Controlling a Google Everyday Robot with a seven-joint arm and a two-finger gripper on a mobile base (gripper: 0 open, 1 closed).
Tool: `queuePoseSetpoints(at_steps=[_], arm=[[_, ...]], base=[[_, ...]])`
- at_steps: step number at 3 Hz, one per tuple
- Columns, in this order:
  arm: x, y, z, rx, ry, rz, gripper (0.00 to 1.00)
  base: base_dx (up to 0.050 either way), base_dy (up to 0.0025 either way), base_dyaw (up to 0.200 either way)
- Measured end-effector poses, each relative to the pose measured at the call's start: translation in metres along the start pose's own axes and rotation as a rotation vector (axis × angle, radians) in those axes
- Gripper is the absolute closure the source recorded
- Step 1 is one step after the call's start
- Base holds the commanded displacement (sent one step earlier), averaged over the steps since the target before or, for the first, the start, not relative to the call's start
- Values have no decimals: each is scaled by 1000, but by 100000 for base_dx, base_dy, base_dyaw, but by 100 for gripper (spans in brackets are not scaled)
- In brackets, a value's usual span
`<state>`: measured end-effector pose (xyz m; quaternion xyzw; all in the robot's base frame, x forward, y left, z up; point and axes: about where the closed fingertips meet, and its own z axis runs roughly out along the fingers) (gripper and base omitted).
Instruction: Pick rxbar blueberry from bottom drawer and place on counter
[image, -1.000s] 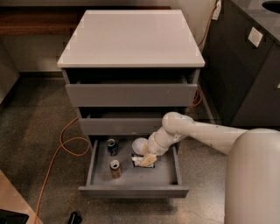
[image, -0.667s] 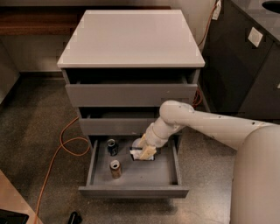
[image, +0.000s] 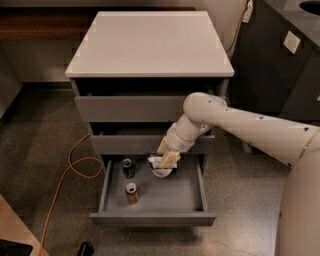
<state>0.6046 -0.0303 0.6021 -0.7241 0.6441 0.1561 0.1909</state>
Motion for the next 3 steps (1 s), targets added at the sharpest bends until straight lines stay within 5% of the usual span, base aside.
queuePoseSetpoints(at_steps=[3], arm=[[-54, -20, -83, 106, -60, -89, 100]], base=[[0, 0, 0]])
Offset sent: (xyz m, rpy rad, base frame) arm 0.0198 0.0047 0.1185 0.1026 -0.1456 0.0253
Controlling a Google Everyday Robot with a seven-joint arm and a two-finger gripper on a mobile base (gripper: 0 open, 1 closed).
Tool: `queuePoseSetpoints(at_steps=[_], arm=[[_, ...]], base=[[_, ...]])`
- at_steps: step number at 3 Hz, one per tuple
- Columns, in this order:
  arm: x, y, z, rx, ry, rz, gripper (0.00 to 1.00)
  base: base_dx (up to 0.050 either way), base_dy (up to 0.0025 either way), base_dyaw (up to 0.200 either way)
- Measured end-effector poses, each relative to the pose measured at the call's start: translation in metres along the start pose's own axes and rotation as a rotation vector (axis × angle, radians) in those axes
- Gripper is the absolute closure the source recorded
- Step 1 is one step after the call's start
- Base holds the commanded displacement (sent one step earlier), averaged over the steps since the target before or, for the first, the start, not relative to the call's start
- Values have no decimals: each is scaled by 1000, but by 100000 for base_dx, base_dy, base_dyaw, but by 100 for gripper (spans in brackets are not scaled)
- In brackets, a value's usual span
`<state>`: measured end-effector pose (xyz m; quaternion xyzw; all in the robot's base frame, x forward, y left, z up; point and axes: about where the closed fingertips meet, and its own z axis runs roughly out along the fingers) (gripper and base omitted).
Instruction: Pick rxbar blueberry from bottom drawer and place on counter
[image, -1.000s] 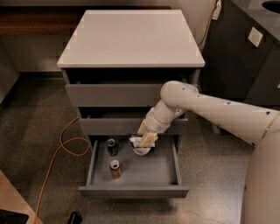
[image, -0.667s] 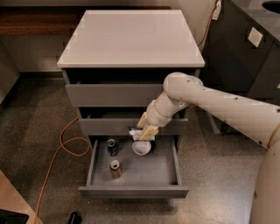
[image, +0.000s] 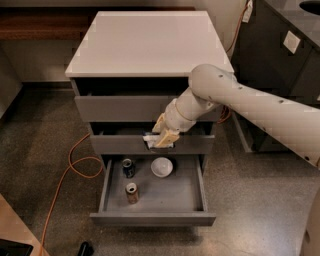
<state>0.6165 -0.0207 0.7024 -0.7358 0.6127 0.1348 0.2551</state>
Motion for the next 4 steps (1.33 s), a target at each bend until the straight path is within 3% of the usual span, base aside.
queuePoseSetpoints(at_steps=[2, 3, 4], arm=[[-50, 3, -62, 88, 56, -71, 100], [-50, 3, -62, 87, 56, -71, 100], [-60, -2, -81, 98, 66, -90, 100]], base=[[0, 0, 0], [0, 0, 0], [0, 0, 0]])
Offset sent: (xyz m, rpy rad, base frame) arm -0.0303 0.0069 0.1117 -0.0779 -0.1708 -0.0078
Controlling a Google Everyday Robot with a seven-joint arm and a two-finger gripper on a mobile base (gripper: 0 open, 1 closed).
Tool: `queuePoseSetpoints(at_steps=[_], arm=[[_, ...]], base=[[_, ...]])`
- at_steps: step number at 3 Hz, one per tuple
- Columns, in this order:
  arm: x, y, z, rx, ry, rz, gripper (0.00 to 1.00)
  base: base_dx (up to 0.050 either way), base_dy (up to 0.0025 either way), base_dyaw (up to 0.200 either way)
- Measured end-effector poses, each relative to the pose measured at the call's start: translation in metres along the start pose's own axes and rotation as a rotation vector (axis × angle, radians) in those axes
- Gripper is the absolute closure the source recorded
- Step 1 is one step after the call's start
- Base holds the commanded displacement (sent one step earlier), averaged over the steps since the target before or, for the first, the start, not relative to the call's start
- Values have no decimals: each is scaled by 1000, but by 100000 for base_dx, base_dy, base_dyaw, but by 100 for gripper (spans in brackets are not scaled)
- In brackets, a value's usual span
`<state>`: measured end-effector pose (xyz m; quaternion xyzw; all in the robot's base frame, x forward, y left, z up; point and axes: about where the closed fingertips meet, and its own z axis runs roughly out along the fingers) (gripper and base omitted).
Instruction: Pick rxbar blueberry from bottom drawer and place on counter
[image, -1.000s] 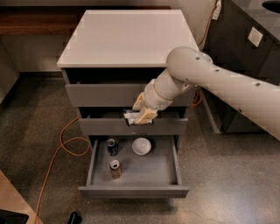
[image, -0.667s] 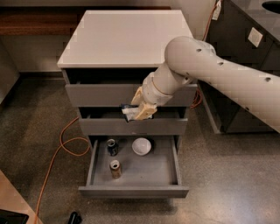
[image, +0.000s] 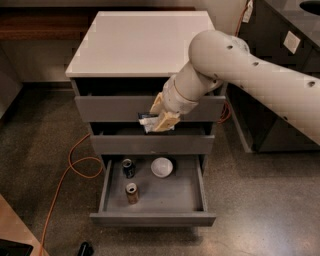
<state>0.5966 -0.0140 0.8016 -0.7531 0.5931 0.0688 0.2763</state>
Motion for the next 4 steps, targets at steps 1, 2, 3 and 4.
queuePoseSetpoints(at_steps=[1, 2, 3, 4], arm=[[-11, -15, -27, 21, 8, -25, 100], [-19, -31, -50, 39, 17, -45, 100], [-25, -45, -67, 65, 8, -62, 100], [-34, -58, -83, 102, -7, -92, 100]], base=[[0, 0, 0], [0, 0, 0], [0, 0, 0], [0, 0, 0]])
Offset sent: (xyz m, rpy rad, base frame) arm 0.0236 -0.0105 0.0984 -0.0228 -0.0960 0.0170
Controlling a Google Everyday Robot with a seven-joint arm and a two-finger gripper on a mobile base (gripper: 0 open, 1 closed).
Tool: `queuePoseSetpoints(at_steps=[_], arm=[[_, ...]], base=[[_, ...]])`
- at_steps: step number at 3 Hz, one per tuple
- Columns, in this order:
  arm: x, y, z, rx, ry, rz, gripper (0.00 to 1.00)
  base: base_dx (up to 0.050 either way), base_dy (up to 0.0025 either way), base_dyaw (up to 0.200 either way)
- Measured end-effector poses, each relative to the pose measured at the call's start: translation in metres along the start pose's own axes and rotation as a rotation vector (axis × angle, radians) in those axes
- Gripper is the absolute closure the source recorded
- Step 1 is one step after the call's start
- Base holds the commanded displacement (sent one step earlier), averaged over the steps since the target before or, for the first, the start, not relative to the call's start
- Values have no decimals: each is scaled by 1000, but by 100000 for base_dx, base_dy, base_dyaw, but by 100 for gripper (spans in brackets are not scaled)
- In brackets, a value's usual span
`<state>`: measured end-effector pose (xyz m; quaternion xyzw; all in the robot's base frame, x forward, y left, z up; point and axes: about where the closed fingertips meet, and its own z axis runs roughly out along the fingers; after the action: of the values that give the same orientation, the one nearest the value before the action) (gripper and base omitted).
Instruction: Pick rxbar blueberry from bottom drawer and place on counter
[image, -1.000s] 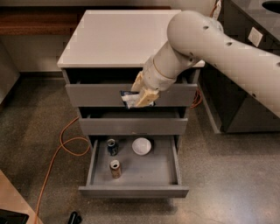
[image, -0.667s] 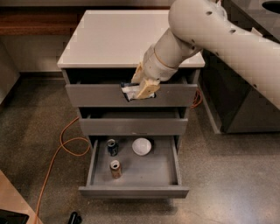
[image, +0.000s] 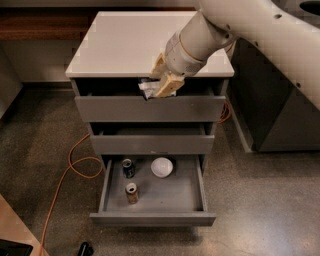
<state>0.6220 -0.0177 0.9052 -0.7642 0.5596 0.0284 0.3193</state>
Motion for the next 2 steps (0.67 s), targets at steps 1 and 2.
queuePoseSetpoints(at_steps=[1, 2], arm=[[0, -15, -5, 67, -57, -18, 100], [0, -15, -5, 67, -57, -18, 100]], base=[[4750, 0, 10], [5003, -3, 53]])
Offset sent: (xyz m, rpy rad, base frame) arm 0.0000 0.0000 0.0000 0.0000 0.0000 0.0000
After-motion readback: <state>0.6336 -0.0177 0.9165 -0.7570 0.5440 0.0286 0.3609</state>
